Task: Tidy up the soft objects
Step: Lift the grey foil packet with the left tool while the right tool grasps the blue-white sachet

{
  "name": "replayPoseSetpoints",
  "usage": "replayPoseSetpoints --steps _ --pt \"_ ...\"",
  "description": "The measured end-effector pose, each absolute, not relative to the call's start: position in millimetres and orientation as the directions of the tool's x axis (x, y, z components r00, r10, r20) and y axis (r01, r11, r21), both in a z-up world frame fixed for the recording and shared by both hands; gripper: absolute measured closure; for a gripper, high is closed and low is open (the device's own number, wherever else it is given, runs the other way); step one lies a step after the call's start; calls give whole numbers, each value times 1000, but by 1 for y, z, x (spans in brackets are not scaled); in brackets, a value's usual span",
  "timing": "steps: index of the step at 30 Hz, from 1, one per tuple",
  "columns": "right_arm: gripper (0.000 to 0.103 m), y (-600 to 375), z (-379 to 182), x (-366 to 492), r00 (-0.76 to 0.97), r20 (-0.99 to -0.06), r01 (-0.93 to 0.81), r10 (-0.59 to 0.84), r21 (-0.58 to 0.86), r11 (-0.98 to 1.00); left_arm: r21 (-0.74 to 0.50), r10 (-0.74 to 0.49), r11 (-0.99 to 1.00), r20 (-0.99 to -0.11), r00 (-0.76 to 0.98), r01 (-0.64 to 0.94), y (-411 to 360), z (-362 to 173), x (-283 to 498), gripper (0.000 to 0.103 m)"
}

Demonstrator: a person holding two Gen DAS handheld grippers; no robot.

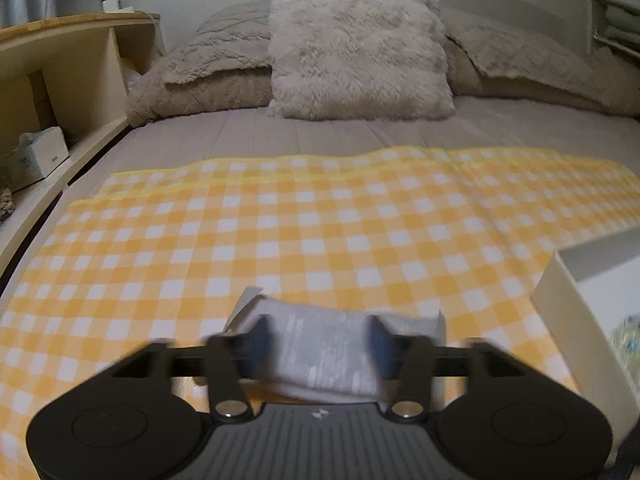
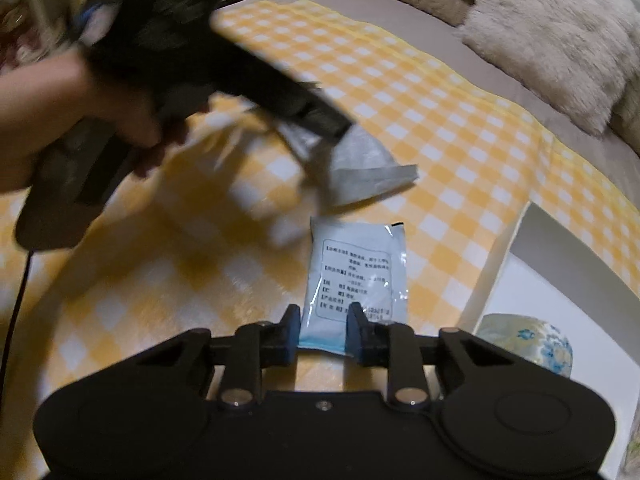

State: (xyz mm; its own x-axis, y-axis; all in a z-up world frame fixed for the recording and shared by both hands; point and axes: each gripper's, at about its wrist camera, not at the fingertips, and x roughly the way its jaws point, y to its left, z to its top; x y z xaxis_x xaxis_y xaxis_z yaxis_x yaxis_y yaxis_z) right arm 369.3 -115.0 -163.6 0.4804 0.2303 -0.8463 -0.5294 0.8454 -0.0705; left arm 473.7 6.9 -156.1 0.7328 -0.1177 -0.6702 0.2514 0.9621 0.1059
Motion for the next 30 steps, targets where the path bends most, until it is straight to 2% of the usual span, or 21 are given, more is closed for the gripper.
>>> replayPoseSetpoints --steps 1,2,5,12,17,21,26,30 --pt "78 -114 -163 366 475 -848 -541 236 -70 838 104 -107 967 -661 743 232 4 -154 475 11" --pt "78 -114 -163 364 468 -849 -549 244 -63 833 109 -91 972 -647 757 210 0 -153 477 9" --pt "78 -115 -161 359 444 -855 -577 269 -43 816 131 -30 981 -629 777 144 -16 -151 484 9" --pt "78 -120 -157 346 368 -872 -628 323 23 778 213 106 975 -684 722 59 -42 -169 506 9" --pt "79 -130 -157 343 337 -872 -628 355 73 775 280 155 957 -710 687 73 -43 -176 503 8" --pt "79 -127 -157 343 343 -875 -626 342 59 778 308 166 946 -734 659 104 -30 -174 495 7" --pt "79 -121 -156 343 354 -878 -605 322 47 795 434 225 885 -719 658 171 -16 -169 476 4" --pt "79 -114 -154 341 364 -881 -579 302 39 814 580 301 784 -667 682 221 -10 -168 459 1"
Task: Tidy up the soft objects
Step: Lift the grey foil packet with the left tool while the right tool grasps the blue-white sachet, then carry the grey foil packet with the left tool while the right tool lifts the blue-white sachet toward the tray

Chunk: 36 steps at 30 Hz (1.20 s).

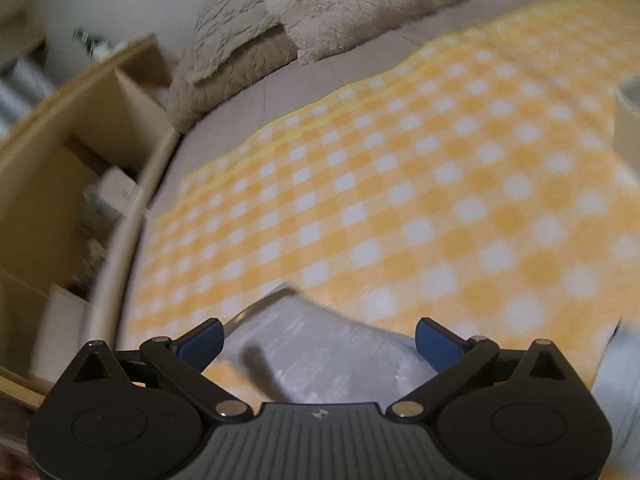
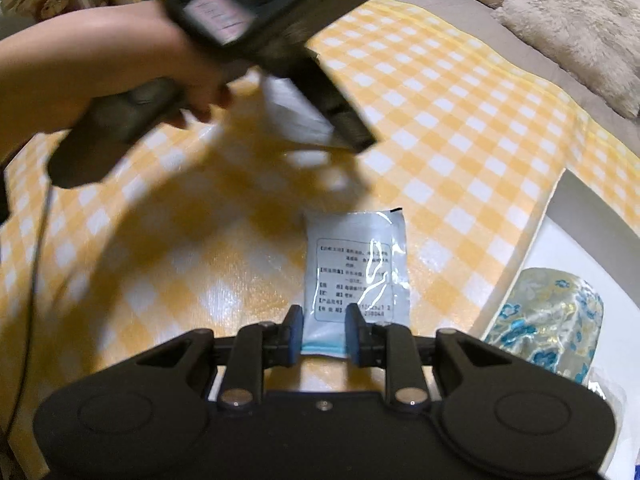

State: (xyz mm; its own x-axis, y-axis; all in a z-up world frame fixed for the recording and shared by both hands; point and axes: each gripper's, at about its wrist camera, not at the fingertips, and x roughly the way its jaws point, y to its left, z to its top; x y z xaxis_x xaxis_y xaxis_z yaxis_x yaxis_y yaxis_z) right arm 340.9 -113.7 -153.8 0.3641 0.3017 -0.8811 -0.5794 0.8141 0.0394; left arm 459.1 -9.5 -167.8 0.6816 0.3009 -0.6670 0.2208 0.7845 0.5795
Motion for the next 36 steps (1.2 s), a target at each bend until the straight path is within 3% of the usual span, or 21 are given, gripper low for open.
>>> replayPoseSetpoints --steps 4,6,8,11,12,14,16,20,22,26,29,34,36 --pt "78 -101 -149 335 349 -883 -583 315 58 810 616 329 749 -664 672 242 3 -164 451 0" --pt "77 -99 -147 333 334 -883 -594 330 74 801 591 329 774 -682 653 227 14 -160 449 0" --pt "68 -97 -146 334 302 -881 -602 364 119 789 557 323 804 -702 635 207 26 -158 450 0" --pt "69 -97 -139 335 304 -864 -583 402 165 796 461 260 867 -742 618 189 43 -153 449 0" --pt "68 -100 -136 337 328 -853 -562 406 169 810 424 232 888 -751 618 181 45 -152 448 0" --pt "50 -110 -129 343 383 -828 -482 409 199 853 357 178 918 -758 628 171 51 -151 448 0" --pt "44 -119 -127 346 415 -814 -382 406 249 890 318 146 935 -754 640 161 53 -150 447 0" --pt "43 -133 -141 357 383 -837 -222 390 327 919 260 117 956 -768 630 139 52 -155 459 0" --pt "43 -130 -145 358 382 -849 -207 365 306 929 238 112 963 -788 606 130 53 -160 466 0" --pt "32 -119 -148 358 421 -871 -205 252 179 962 169 104 984 -813 573 60 62 -166 473 0" --pt "25 -112 -152 360 421 -882 -230 210 120 966 118 91 993 -822 562 11 72 -166 474 5" --pt "24 -98 -157 359 395 -894 -295 209 92 951 115 57 991 -825 562 68 69 -159 471 37" --pt "24 -96 -156 358 388 -896 -306 215 95 947 105 40 991 -826 562 85 69 -157 469 41"
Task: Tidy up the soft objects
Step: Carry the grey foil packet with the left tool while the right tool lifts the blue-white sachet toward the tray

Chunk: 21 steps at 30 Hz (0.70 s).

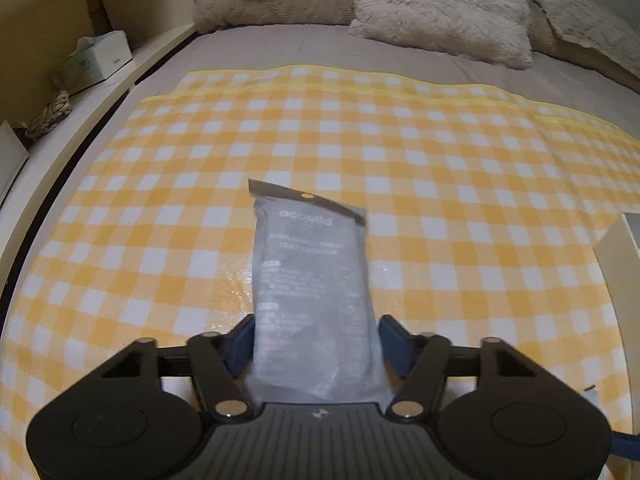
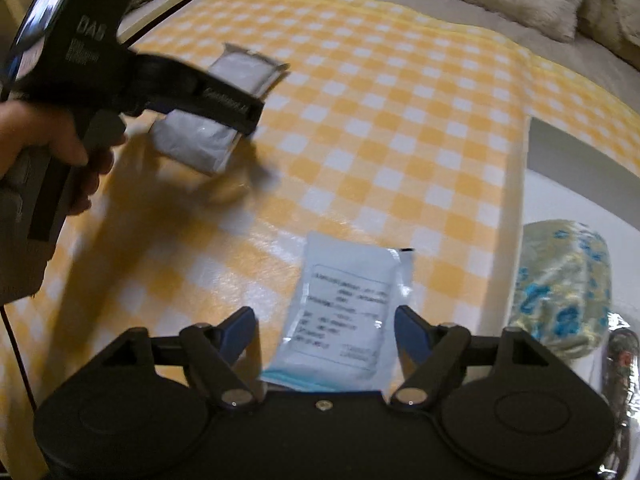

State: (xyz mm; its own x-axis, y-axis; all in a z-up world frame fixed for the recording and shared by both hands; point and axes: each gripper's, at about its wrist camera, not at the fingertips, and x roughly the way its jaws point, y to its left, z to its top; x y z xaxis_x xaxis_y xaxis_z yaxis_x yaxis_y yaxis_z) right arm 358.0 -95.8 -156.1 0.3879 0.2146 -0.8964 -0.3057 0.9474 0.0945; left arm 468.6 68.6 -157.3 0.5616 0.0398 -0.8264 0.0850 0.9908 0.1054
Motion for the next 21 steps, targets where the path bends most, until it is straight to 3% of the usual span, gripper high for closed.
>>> replayPoseSetpoints --steps 3,5,7,10,12,21 --pt "32 -97 -157 362 391 -897 -281 206 96 955 104 29 990 -825 564 101 70 -155 467 45" --pt "47 -102 -156 365 399 -896 -258 194 93 962 97 25 990 -825 565 97 72 -153 465 46" --pt "53 -107 -154 365 409 -892 -261 193 88 961 96 27 991 -825 565 94 72 -153 463 47" --pt "57 -106 -154 360 412 -891 -299 192 67 952 102 34 991 -826 563 90 73 -152 462 49" --pt "89 -106 -151 358 403 -885 -327 232 98 940 102 37 991 -826 562 85 72 -149 460 50" --pt "94 -115 -130 351 461 -848 -326 262 113 938 107 28 989 -807 590 100 66 -127 445 52"
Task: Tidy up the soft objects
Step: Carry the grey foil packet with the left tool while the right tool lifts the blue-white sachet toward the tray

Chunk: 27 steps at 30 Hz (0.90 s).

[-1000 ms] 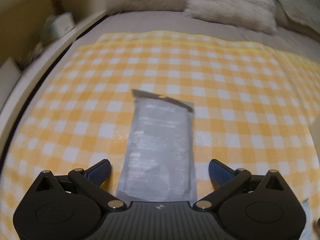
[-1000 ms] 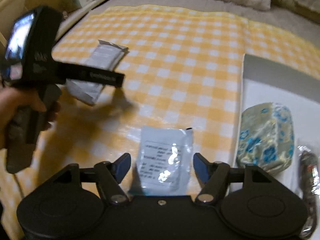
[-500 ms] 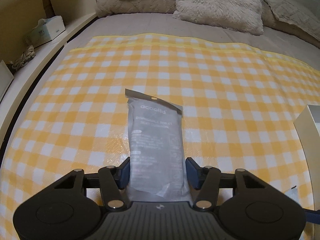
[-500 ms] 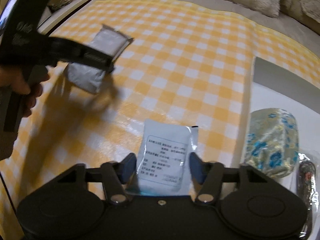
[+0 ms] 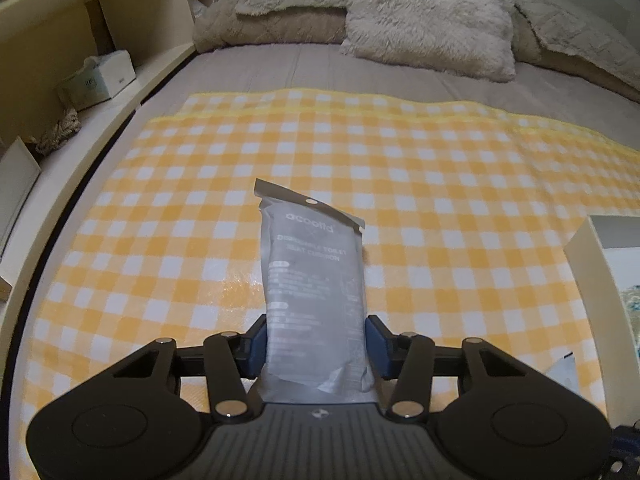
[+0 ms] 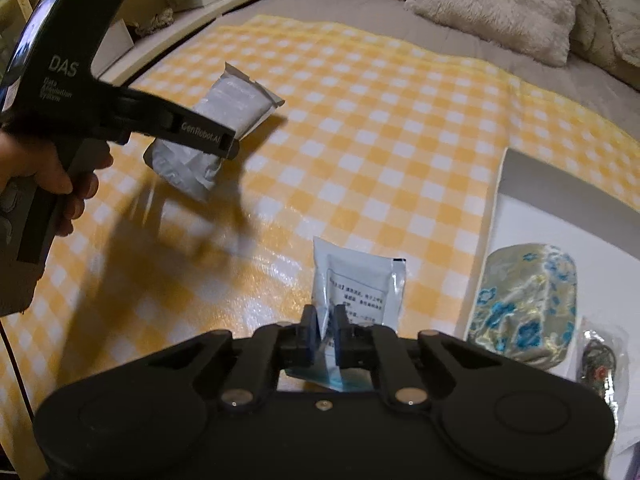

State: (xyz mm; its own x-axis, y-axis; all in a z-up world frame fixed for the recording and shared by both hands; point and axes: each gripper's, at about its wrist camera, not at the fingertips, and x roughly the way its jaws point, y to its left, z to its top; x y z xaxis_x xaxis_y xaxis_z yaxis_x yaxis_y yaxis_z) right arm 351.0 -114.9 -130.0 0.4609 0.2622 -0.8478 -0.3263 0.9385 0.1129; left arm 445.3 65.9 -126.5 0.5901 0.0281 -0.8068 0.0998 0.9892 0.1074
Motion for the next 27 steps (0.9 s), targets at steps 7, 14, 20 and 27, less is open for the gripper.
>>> replayPoseSetpoints --steps 7,14,20,27 --pt "95 -124 -104 341 527 -795 -325 300 137 936 91 29 993 -786 617 70 68 -104 428 52" --pt "95 -135 -79 327 596 -745 -326 301 118 938 84 39 996 -749 662 36 65 -74 396 52" --pt "96 -150 -57 315 648 -693 -312 315 136 940 43 10 999 -712 702 29 61 -46 366 53" --pt "96 -174 -29 297 718 -621 -297 315 135 945 -13 -46 999 -660 750 51 47 -18 335 53"
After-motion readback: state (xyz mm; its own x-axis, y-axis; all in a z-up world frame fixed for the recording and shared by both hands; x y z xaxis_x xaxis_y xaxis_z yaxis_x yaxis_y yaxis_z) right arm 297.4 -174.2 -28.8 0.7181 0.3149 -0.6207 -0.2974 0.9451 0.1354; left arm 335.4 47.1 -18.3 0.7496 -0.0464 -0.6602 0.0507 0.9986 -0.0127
